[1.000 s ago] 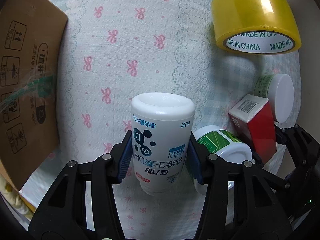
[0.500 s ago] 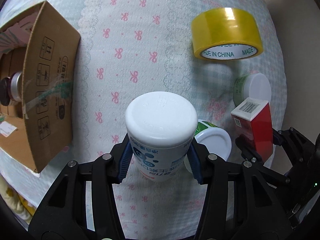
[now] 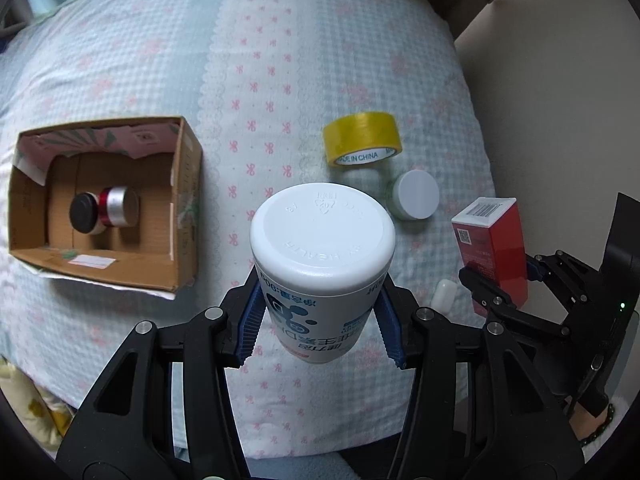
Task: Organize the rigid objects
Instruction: 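Carry the bottle and red box into the cardboard box and release both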
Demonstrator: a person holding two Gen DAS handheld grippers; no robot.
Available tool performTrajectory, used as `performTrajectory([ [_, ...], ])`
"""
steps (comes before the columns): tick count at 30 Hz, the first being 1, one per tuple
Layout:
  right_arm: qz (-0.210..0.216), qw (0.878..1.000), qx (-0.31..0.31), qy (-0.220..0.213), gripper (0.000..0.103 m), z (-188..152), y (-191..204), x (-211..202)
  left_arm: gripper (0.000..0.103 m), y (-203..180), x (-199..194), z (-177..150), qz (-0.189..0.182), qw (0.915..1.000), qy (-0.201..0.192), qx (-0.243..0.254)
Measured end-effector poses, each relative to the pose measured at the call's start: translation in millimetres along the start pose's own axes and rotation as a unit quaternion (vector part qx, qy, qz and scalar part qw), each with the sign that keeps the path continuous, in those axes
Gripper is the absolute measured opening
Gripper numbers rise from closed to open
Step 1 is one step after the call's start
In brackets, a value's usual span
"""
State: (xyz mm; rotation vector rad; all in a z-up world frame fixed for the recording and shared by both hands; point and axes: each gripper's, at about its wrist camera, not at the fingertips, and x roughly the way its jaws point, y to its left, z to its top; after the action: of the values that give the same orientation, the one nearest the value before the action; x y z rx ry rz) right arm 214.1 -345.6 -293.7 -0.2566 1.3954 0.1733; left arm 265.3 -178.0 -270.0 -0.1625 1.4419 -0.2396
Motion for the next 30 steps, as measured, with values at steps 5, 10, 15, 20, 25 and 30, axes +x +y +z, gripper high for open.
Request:
performTrajectory([
  [5, -0.01, 1.0, 0.007, -0.022, 0.04, 7.5, 32.1, -48.5, 0.047, 22.1, -58.9, -7.9, -0.002, 0.9989, -0.042, 0.022],
  [10, -0.01, 0.999, 0.016, -0.045, 0.04, 23.4, 78.4, -88.9, 0.047, 64.1, -108.9, -21.9, -0.007, 0.9965, -0.075, 0.037],
  [15, 0.0, 0.998, 0.031, -0.055, 0.04, 45.6, 136.5, -109.5, 0.047, 121.3, -149.0, -24.1, -0.001, 0.9946, -0.093, 0.044],
  [20, 0.029, 0.997, 0.05, -0.058, 0.04, 72.5, 197.6, -116.5, 0.047, 188.1, -171.9, -21.2, 0.014, 0.9945, -0.093, 0.045],
  [25, 0.046, 0.995, 0.065, -0.057, 0.04, 100.0, 247.9, -107.9, 0.047, 250.3, -173.9, -9.1, 0.033, 0.9949, -0.079, 0.053],
  [30, 0.061, 0.993, 0.095, -0.039, 0.04, 124.0, 282.6, -82.0, 0.047, 299.0, -156.0, 11.4, 0.038, 0.996, -0.056, 0.059],
])
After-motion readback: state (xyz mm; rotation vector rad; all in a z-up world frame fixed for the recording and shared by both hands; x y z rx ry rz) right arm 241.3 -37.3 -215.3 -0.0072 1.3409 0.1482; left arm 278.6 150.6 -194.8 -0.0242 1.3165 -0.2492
